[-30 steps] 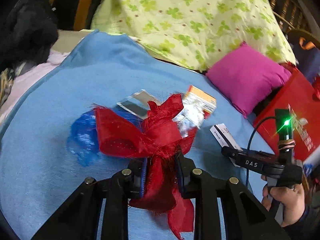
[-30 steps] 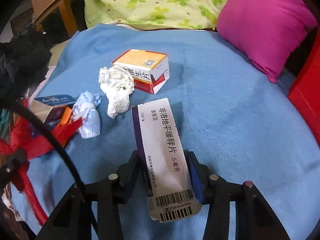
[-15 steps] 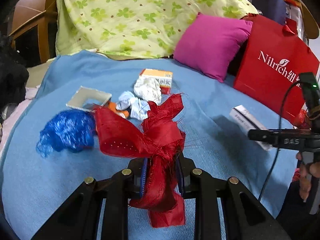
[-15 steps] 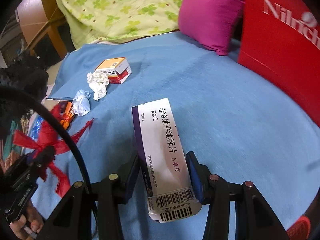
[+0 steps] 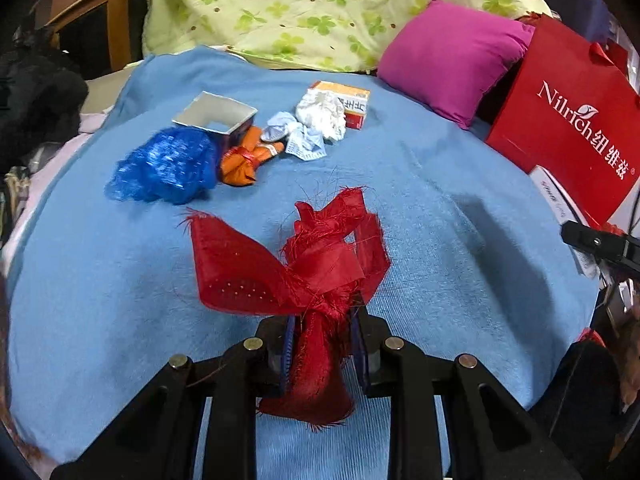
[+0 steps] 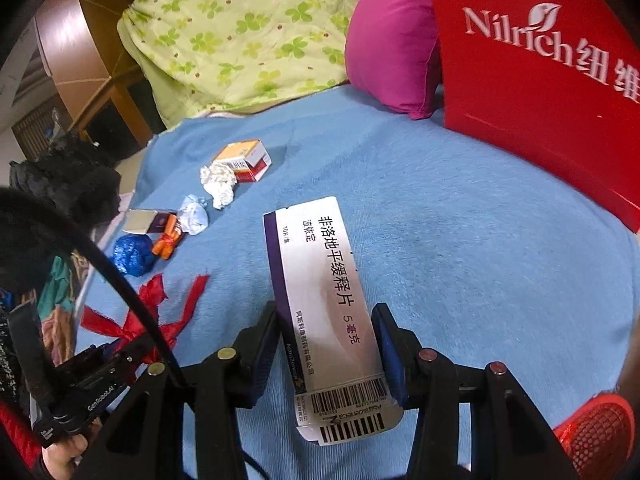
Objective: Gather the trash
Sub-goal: 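Carry the red bow and white medicine box toward the red wastebasket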
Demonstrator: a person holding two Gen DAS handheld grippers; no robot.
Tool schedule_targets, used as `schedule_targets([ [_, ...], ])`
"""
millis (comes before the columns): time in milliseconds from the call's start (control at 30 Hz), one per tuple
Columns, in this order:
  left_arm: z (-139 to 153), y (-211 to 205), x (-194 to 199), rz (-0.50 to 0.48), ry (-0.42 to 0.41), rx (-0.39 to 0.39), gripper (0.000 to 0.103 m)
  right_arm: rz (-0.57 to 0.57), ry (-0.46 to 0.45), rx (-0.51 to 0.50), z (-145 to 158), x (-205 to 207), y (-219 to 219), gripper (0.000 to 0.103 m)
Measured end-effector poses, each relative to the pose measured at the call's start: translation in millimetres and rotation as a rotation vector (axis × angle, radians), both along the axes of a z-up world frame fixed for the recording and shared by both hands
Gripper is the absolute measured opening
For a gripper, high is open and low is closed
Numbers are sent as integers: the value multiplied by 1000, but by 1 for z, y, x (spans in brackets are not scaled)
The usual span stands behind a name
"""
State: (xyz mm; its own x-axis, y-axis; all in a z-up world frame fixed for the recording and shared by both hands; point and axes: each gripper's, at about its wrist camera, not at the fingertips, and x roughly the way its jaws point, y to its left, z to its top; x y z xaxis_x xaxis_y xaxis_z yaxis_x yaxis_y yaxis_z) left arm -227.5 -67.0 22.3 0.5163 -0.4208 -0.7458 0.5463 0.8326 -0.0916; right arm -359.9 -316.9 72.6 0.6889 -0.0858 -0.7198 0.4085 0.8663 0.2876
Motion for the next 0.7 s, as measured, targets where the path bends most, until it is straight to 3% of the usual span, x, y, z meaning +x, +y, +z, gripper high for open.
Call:
schedule_targets([
  [400,53,-17,-43,-37,-74,-13,26,-146,-104,-3,41,-98,-30,49],
  [700,72,-46,-68,-108,-107,-23,26,-269,-123,-2,43,-171,-60,49],
])
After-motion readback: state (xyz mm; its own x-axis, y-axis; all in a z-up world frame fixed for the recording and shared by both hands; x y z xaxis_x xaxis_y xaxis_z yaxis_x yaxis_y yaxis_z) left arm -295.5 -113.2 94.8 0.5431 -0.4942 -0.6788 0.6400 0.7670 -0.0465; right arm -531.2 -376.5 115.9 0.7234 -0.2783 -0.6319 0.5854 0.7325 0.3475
